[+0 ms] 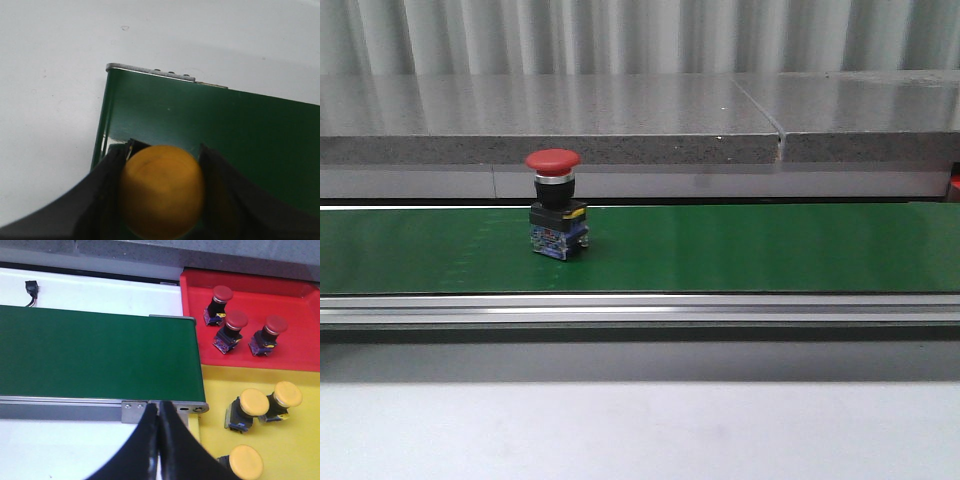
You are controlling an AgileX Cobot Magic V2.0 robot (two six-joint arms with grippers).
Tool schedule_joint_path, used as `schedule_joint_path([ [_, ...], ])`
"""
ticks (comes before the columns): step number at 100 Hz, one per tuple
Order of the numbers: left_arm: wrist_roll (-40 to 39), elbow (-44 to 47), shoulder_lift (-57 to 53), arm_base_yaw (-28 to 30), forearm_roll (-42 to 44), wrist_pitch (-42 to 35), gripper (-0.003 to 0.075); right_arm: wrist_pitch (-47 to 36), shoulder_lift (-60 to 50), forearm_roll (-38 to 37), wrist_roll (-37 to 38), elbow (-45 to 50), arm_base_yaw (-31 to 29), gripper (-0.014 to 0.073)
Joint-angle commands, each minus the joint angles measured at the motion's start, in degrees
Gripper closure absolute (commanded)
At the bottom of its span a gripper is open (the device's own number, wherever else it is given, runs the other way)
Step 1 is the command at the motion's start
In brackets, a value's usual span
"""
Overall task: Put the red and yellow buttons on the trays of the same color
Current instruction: 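Grasp the yellow push-button with the left gripper and set it on the belt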
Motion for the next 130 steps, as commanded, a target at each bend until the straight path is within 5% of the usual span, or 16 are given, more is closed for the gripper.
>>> schedule_joint_path([
  [1, 0.2, -0.5, -2.0, -0.4, -1.4, -4.8, 0.074, -3.9, 0.2, -0.6, -0.4, -1.2, 0.2, 0.0664],
  [72, 0.4, -0.5, 2.5, -0.4, -2.5, -3.2, 0.0724, -3.9, 0.2, -0.6, -0.4, -1.2, 0.2, 0.0664],
  [84, 0.4, -0.5, 2.5, -0.4, -2.7, -3.0, 0.0568, -3.9, 0.2, -0.6, -0.4, -1.2, 0.2, 0.0664],
  [106, 0.4, -0.5, 2.5, -0.6, -3.0, -2.6, 0.013, -3.9, 0.2, -0.6, -0.4, -1.2, 0.2, 0.0664],
  [130, 3.1, -0.6, 0.1, -4.7, -3.0, -2.9, 0.0081, -3.9, 0.2, -0.6, -0.4, -1.2, 0.2, 0.0664],
])
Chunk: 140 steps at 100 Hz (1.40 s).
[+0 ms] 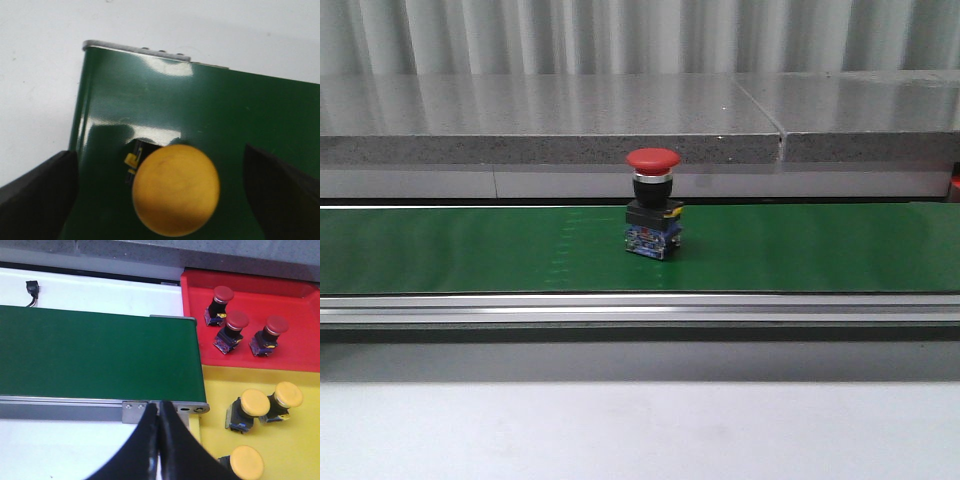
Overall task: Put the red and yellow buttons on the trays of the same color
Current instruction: 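Grasp the yellow push-button with the left gripper and set it on the belt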
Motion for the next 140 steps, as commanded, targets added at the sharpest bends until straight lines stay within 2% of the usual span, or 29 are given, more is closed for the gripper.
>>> schedule_joint_path([
  [1, 1.2, -1.5, -3.9, -2.1, -1.6, -1.8, 0.0081, -3.9, 0.2, -0.6, -0.4, -1.2, 0.2, 0.0664],
  [36, 3.0, -1.5, -14.4, -8.5, -1.3, -2.7, 0.0081, -3.9, 0.2, -0.6, -0.4, -1.2, 0.2, 0.0664],
  [49, 4.1, 0.1, -20.3, -9.7, -1.1, -5.3, 0.0081, -3.9, 0.2, -0.6, -0.4, -1.2, 0.2, 0.0664],
  [79, 4.5, 12.5, -38.6, -10.2, -1.2, -14.3, 0.0081, -3.9, 0.2, -0.6, -0.4, -1.2, 0.2, 0.0664],
  [105, 4.5, 22.9, -53.4, -10.2, -1.8, -16.1, 0.009, -3.9, 0.2, -0.6, -0.4, -1.2, 0.2, 0.0664],
  [115, 4.5, 26.1, -57.7, -10.2, -2.6, -16.1, 0.0161, -3.9, 0.2, -0.6, -0.4, -1.2, 0.2, 0.0664],
  [122, 4.5, 27.8, -60.1, -10.2, -2.6, -16.1, 0.0255, -3.9, 0.2, -0.6, -0.4, -1.2, 0.2, 0.0664],
  [140, 4.5, 30.4, -62.9, -10.2, -2.7, -16.1, 0.0593, -3.9, 0.2, -0.6, -0.4, -1.2, 0.2, 0.0664],
])
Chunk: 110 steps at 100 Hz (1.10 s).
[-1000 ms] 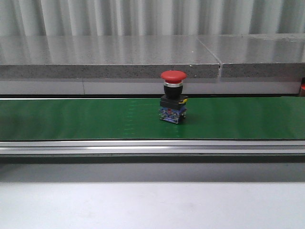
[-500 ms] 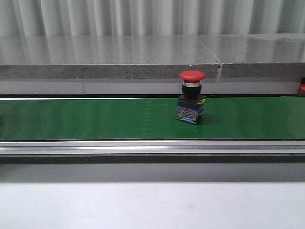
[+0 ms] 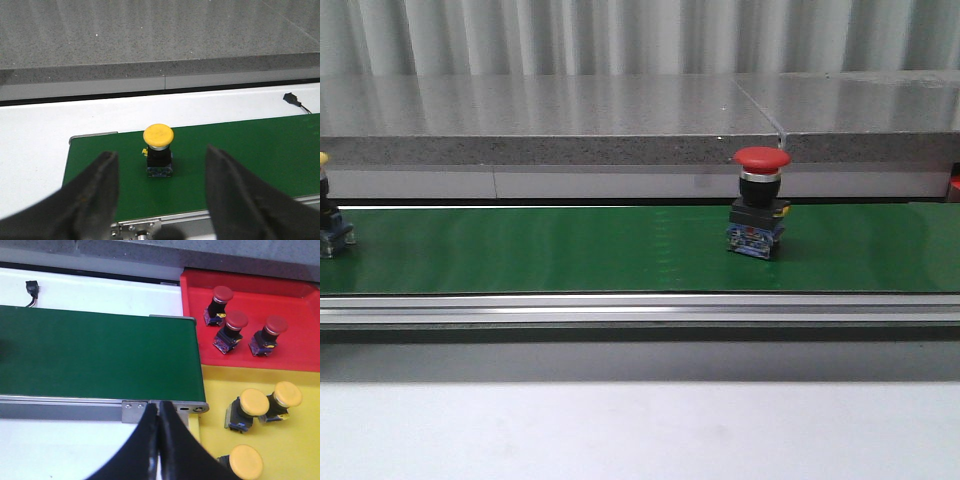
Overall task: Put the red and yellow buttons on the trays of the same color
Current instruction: 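Grasp the yellow push-button with the left gripper and set it on the belt, then grasp the red push-button arriving at the belt end with the right gripper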
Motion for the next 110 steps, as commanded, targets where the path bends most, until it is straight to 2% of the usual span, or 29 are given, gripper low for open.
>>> schedule_joint_path([
  [1, 0.0, -0.7, -0.3, -0.5, -1.6, -4.3, 0.0619, -3.9, 0.2, -0.6, -0.4, -1.2, 0.1, 0.0664],
  [8, 0.0, -0.7, -0.3, -0.5, -1.6, -4.2, 0.0743, -3.9, 0.2, -0.6, -0.4, -1.2, 0.1, 0.0664],
  [54, 0.0, -0.7, -0.3, -0.5, -2.0, -4.3, 0.074, -3.4, 0.2, -0.6, -0.4, -1.2, 0.1, 0.0664],
  [66, 0.0, -0.7, -0.3, -0.5, -2.0, -4.3, 0.074, -2.6, 0.2, -0.6, -0.4, -1.2, 0.1, 0.0636],
  [75, 0.0, -0.7, -0.3, -0.5, -2.0, -4.3, 0.074, -1.6, 0.2, -0.6, -0.4, -1.2, 0.1, 0.0504],
  [90, 0.0, -0.7, -0.3, -0.5, -2.0, -4.3, 0.074, 1.0, 0.2, -0.6, -0.4, -1.2, 0.1, 0.0125],
  [95, 0.0, -0.7, -0.3, -0.5, -2.0, -4.3, 0.074, 1.2, 0.2, -0.5, -0.4, -1.2, 0.1, 0.0028],
  [102, 0.0, -0.7, -0.3, -0.5, -2.0, -4.3, 0.074, 1.5, 0.2, -0.2, -0.4, -1.2, 0.1, -0.0048],
  [110, 0.0, -0.7, -0.3, -0.5, -2.0, -4.3, 0.074, 1.6, 0.2, 0.7, -0.4, -1.2, 0.1, -0.0058],
])
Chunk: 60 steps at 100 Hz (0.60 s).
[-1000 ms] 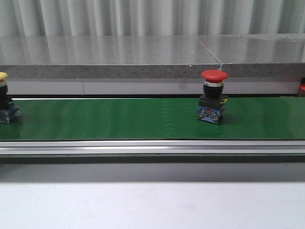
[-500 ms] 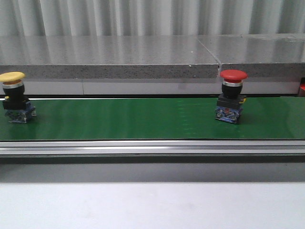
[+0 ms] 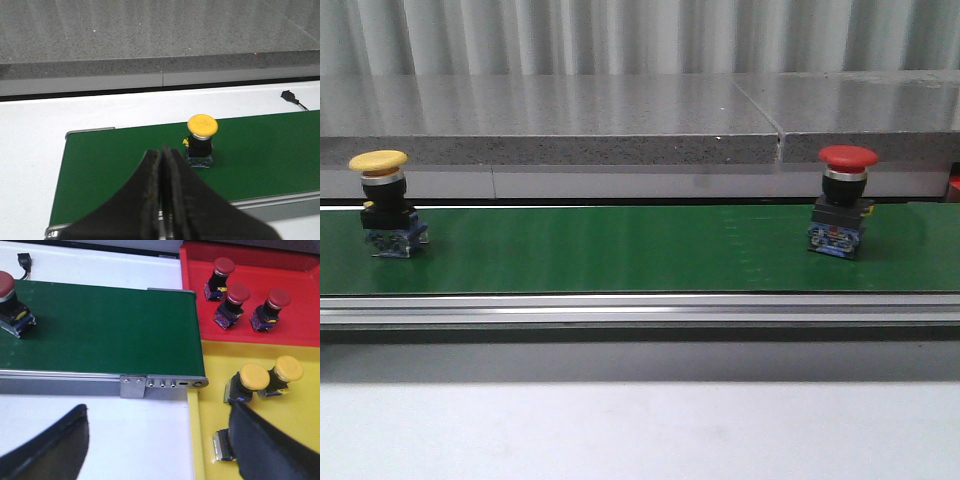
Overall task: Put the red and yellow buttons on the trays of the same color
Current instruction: 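Grasp the red push-button arriving at the belt end with the right gripper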
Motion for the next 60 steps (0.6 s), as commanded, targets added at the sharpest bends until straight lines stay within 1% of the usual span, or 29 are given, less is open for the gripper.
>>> schedule_joint_path([
  [1, 0.0, -1.6, 0.2, -0.5, -1.4, -4.3, 0.074, -3.0, 0.2, 0.4, -0.4, -1.2, 0.1, -0.0058],
  [12, 0.0, -1.6, 0.2, -0.5, -1.4, -4.3, 0.074, -3.6, 1.2, 1.5, -0.4, -1.2, 0.1, -0.0058],
  [21, 0.0, -1.6, 0.2, -0.5, -1.7, -4.3, 0.074, -4.0, 4.2, 3.2, -0.6, -1.5, 0.1, -0.0058],
  [34, 0.0, -1.6, 0.2, -0.5, -1.9, -4.3, 0.074, -6.1, 10.3, 7.8, -5.0, -1.6, 0.1, -0.0058],
  [47, 0.0, -1.6, 0.2, -0.5, -1.9, -4.3, 0.074, -10.3, 16.7, 13.1, -9.6, -1.6, 0.1, -0.0058],
  [60, 0.0, -1.6, 0.2, -0.5, -1.9, -4.3, 0.074, -15.6, 23.4, 14.8, -11.1, -1.6, 0.1, -0.0058],
])
